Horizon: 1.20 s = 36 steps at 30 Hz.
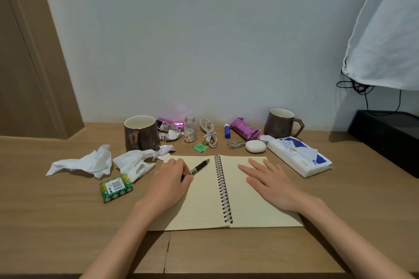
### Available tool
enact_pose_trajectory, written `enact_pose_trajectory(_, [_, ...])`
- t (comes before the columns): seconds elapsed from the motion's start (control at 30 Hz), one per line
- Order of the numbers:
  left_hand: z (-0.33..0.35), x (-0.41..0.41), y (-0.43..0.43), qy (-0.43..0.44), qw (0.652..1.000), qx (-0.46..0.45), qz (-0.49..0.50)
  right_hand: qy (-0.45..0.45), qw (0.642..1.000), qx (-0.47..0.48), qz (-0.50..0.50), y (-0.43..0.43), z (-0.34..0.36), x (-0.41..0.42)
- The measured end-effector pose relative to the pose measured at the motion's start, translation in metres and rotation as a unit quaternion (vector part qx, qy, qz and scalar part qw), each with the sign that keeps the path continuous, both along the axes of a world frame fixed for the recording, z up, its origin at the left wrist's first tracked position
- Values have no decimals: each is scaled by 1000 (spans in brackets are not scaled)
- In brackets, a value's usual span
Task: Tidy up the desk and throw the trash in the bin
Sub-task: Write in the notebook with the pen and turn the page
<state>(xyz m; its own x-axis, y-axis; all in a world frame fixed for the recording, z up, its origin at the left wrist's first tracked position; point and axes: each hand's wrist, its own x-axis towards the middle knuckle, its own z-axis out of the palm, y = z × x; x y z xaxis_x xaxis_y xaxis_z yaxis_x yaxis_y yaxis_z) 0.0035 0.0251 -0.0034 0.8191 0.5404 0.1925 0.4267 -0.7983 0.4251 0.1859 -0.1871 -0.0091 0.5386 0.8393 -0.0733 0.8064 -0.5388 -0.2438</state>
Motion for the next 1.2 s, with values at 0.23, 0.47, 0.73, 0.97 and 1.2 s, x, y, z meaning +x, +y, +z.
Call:
enact_pose_trajectory(0.23, [6,-8,-2,-25,999,-43,-22,-9,1000,-13,-4,-6,-1,-26])
enact_pose_trajectory(0.47, [17,-7,-18,-148,971,-166,-88,-11,1000,13,-14,-14,0,-61])
enact_pose_trajectory(0.73, [34,18,-39,-166,962,-137,-171,-256,906,334,39,-9,20,-69])
enact_pose_trajectory(0.97, [48,46,-62,-148,940,-234,-202,-257,907,326,65,-14,34,-42])
enact_pose_trajectory(1.2, [37,82,-44,-116,976,-141,-116,27,885,439,-151,-30,38,0])
